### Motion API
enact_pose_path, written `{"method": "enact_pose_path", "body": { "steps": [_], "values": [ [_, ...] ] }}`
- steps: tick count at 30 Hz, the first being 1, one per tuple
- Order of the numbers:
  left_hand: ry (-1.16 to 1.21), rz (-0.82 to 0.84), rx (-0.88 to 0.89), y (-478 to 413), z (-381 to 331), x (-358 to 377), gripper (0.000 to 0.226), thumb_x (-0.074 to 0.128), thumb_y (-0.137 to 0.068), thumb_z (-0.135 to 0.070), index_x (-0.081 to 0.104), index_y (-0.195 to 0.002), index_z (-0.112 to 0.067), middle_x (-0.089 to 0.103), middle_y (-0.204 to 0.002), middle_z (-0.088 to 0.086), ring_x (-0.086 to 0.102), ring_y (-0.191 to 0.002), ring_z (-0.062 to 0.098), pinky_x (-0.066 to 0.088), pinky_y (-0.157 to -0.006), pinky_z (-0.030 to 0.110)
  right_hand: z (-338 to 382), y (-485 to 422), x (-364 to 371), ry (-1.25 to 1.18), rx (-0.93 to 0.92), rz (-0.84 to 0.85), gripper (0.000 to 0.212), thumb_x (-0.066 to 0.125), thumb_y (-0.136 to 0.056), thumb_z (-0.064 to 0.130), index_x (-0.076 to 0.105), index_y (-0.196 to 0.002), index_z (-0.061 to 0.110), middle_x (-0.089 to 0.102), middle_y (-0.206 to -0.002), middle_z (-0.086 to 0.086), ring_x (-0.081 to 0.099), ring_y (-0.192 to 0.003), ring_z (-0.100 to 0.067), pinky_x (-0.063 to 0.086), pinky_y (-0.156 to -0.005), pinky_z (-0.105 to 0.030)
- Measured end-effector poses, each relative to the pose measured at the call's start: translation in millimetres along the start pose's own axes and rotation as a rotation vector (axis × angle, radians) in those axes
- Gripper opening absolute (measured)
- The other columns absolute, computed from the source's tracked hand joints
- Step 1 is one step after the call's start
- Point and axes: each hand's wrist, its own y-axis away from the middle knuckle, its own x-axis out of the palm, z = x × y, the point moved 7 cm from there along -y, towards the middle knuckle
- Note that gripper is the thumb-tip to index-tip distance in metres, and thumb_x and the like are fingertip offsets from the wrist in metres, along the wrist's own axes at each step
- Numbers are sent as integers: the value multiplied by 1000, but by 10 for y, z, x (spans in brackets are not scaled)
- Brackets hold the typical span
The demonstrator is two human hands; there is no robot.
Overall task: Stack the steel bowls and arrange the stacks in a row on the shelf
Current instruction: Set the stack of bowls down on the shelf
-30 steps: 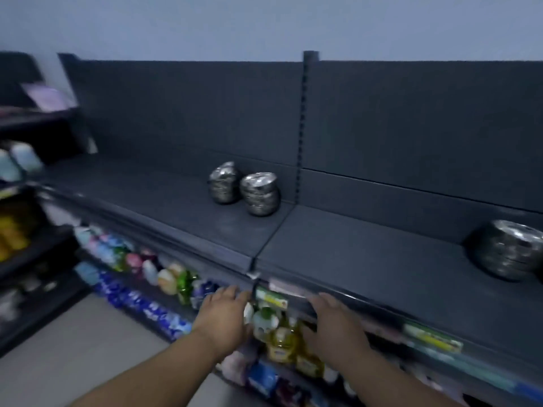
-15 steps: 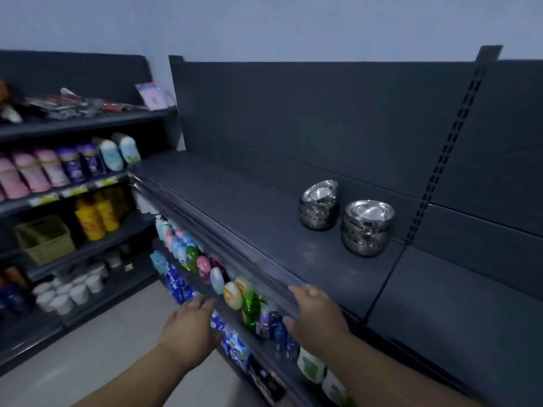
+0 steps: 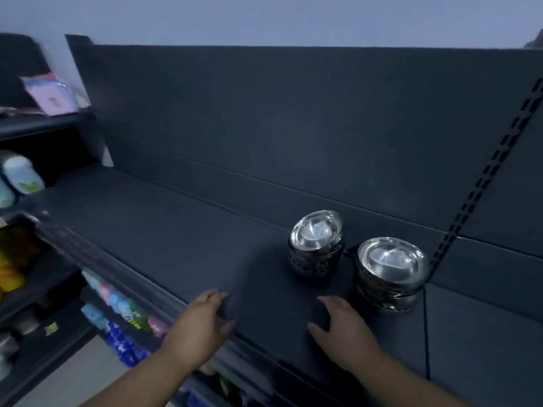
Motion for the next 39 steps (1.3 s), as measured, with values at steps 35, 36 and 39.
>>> {"method": "enact_pose_path", "body": {
  "steps": [35, 36, 39],
  "values": [
    [687, 555, 492, -217, -1244, 210, 99, 91, -50, -15, 43, -132, -40, 67, -116, -17, 61, -109, -2, 48, -91, 18, 107, 1008, -51, -832, 336, -500, 81, 83, -71, 14, 37, -135, 34, 66, -112, 18, 63, -104, 6, 51, -98, -25],
    [705, 585, 508, -1, -1374, 258, 100, 90, -49, -13, 43, -133, -38, 68, -116, -15, 62, -109, 1, 51, -93, 23, 33, 1239, -89, -833, 341, -507, 80, 82, -71, 13, 37, -135, 34, 66, -112, 19, 63, -104, 5, 51, -97, -24],
    [837, 692, 498, 705, -1846, 458, 99, 84, -51, 6, 40, -130, -31, 68, -111, -9, 68, -100, 5, 55, -79, 22, -245, 2035, -273, -833, 348, -552, 82, 81, -72, 12, 35, -137, 30, 65, -116, 16, 64, -107, 0, 52, -97, -26]
  ]
}}
